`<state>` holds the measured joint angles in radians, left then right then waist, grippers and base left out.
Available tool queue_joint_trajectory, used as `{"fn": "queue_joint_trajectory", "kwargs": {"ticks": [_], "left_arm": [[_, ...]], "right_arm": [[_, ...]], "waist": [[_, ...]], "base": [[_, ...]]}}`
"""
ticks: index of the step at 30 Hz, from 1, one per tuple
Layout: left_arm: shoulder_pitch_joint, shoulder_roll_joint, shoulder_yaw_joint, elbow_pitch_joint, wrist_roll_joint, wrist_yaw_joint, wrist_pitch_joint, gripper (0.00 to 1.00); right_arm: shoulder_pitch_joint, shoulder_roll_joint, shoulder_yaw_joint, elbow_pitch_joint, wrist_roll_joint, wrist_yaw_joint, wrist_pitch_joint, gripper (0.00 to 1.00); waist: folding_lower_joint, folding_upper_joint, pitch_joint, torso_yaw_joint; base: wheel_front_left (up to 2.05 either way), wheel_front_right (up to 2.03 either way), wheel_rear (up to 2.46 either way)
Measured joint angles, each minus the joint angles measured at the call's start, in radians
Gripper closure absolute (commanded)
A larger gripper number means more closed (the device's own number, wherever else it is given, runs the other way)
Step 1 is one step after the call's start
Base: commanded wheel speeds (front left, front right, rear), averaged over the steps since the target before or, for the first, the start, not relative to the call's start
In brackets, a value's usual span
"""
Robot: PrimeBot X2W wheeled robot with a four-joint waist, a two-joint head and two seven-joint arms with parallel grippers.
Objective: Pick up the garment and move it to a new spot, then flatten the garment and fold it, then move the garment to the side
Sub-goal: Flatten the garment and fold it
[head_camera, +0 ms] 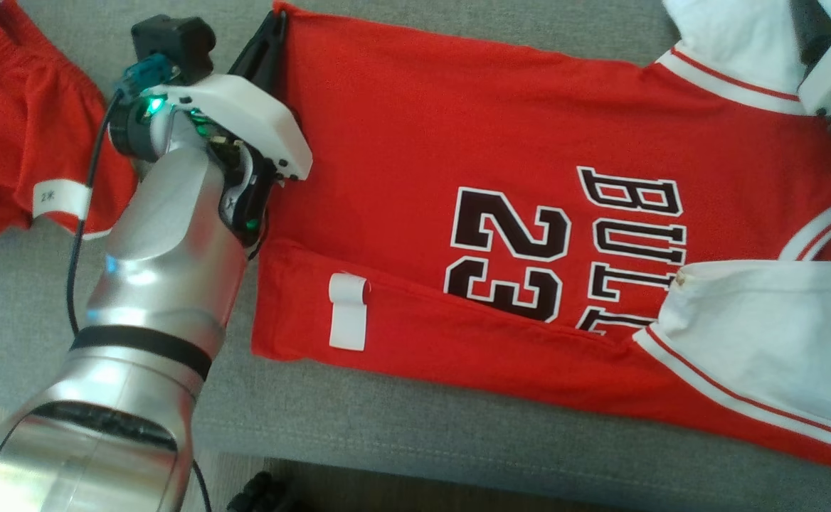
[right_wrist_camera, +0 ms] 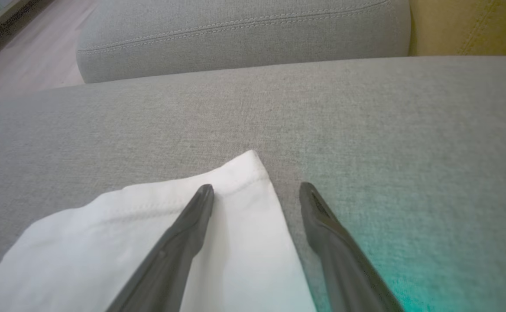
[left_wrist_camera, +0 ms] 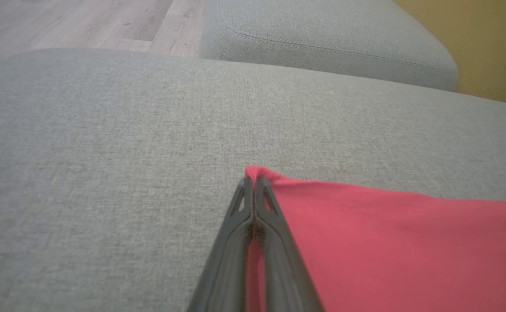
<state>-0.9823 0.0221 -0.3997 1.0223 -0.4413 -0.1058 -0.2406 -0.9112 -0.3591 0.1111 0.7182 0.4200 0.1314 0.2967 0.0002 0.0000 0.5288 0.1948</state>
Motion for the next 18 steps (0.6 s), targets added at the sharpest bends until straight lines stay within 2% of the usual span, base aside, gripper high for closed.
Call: {"fn": "queue_joint_trajectory", "kwargs": {"ticks": [5,6,7,8,13,18], "left_arm": [[-0.006,-0.002,-0.013,-0.013,-0.012,0.0,0.0,1.0],[-0.006,-0.003,-0.016,-0.014,-0.015,0.0,0.0,1.0],[-0.006,-0.003,-0.017,-0.014,-0.02,0.0,-0.001,1.0],[-0.006,-0.003,-0.02,-0.014,-0.021,0.0,-0.006,1.0],[-0.005,-0.003,-0.025,-0.02,-0.035,0.006,-0.008,1.0],[0.001,0.0,-0.021,-0.043,-0.036,0.009,-0.008,1.0]], "right_arm": [[-0.085,-0.013,0.044,0.077,-0.002,0.0,0.018,0.0],[-0.095,-0.014,0.051,0.087,0.002,0.0,0.022,0.31],[-0.103,-0.015,0.059,0.096,0.004,0.0,0.024,0.97],[-0.108,-0.019,0.067,0.102,0.007,0.0,0.025,1.0],[-0.099,-0.025,0.096,0.1,0.05,0.0,-0.046,1.0],[-0.071,-0.034,0.109,0.028,0.099,0.0,-0.127,1.0]], "waist": [[-0.0001,0.0,0.016,0.01],[-0.0001,0.0,0.017,0.011],[-0.0001,0.0,0.018,0.011],[-0.0002,0.0,0.017,0.011],[-0.0001,0.0,0.0,0.004],[-0.0002,0.0,-0.03,-0.008]], "base": [[0.0,0.0,0.0],[0.0,0.0,0.0],[0.0,0.0,0.0],[0.0,0.0,0.0],[0.0,0.0,0.0],[0.0,0.0,0.0]]}}
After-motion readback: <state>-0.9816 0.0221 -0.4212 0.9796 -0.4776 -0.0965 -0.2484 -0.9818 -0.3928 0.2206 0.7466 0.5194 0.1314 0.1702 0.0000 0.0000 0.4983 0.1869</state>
